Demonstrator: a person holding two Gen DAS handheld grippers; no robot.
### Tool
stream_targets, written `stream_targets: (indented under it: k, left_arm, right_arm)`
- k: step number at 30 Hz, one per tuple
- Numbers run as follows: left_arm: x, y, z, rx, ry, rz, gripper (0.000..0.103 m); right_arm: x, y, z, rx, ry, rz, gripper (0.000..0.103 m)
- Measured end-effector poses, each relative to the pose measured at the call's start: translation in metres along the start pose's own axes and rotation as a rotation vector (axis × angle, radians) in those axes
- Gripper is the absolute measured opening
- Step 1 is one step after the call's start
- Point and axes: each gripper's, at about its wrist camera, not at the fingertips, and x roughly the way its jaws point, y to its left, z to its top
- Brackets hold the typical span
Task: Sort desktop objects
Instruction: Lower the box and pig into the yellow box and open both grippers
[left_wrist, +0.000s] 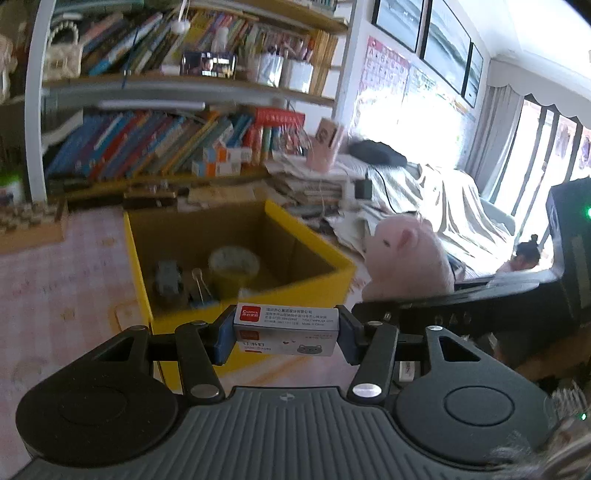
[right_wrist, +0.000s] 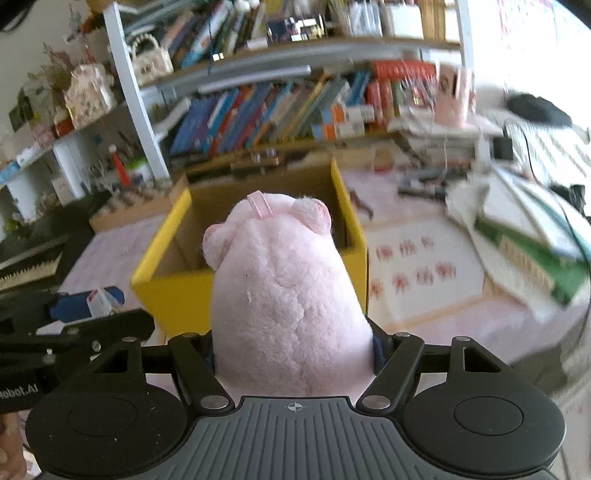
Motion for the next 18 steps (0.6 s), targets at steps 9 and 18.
stream_targets:
  k: [9, 18]
  left_arm:
    - [0.041, 0.008, 0.034, 0.034, -0.046, 0.103, 0.051]
    - [0.116, 0.027, 0.044, 0.067, 0.038, 0.205, 0.051]
  right_arm:
    - [0.032, -0.009, 0.061, -0.118, -0.105, 0.055, 0.072]
    - [0.108, 0.005, 0.103, -0.229, -0.064, 0.1, 0.072]
